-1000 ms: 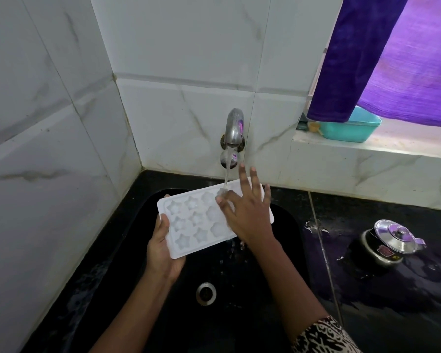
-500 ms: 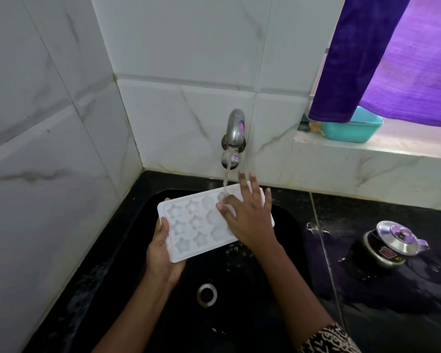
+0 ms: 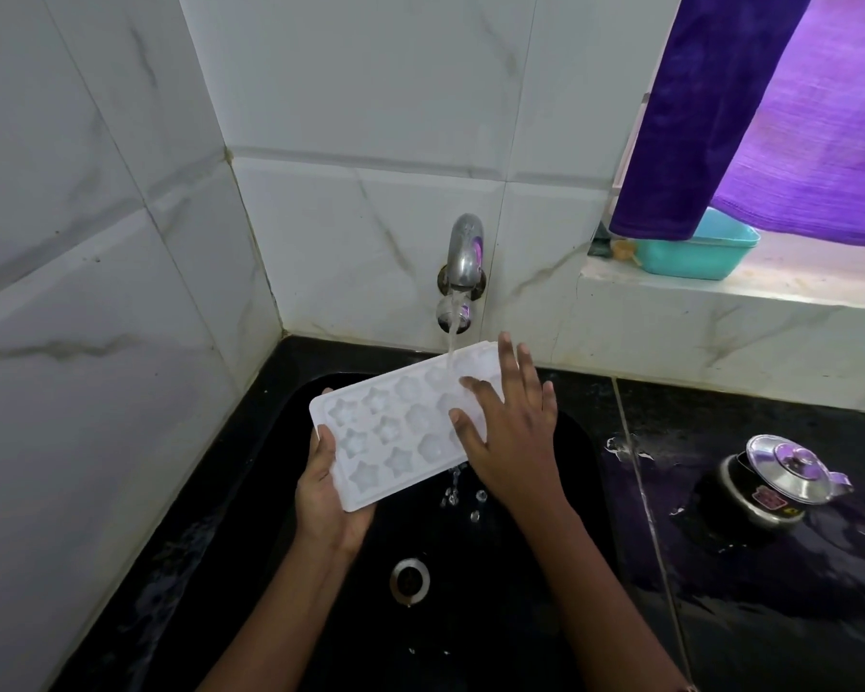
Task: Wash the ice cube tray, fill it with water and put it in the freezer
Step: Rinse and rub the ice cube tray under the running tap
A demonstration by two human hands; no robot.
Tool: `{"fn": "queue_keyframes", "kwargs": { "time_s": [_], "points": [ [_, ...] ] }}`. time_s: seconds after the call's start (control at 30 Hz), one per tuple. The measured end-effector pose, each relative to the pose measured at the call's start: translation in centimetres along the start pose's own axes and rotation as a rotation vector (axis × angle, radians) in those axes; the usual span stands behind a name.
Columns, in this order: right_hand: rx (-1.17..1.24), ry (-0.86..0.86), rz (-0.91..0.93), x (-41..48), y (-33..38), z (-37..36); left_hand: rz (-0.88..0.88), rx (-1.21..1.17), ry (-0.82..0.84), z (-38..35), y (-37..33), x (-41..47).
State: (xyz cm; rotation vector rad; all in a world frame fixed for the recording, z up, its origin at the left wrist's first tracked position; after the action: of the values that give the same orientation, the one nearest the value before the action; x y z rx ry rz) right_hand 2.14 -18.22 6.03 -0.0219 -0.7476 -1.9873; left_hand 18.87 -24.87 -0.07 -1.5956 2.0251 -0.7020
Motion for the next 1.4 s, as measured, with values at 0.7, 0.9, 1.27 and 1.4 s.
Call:
{"fn": "queue_keyframes", "kwargs": {
  "time_s": [0.7, 0.9, 1.27, 1.4],
  "points": [
    [-0.162, 0.151, 0.128, 1.0, 1.3, -2.3, -0.060, -0.062, -0.014, -0.3, -0.6, 0.6],
    [-0.176, 0.114, 0.106, 0.9, 1.3, -2.5, -0.061, -0.056, 0.006, -0.7, -0.4, 0.6],
    [-0.131, 0.124, 0.108, 0.6, 0.7, -2.5, -0.077, -0.049, 0.025, -0.2, -0.6, 0.8],
    [-0.155, 0.087, 0.089, 0.8, 0.7, -2.2, -0.060, -0.038, 0.023, -0.2, 0.1, 0.6]
  ]
}}
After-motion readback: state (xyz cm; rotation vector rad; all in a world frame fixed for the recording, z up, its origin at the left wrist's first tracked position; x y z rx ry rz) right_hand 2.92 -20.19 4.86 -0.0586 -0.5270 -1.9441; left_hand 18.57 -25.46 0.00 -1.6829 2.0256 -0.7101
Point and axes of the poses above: each hand's wrist, its own x-axis towards the middle knuckle, its own z-axis out of the back of the hand, y = z × x, the point moved 3 cm from there along x, towards the middle knuckle, and after that the axes turned 11 degrees about -z, right-handed, at the moved point
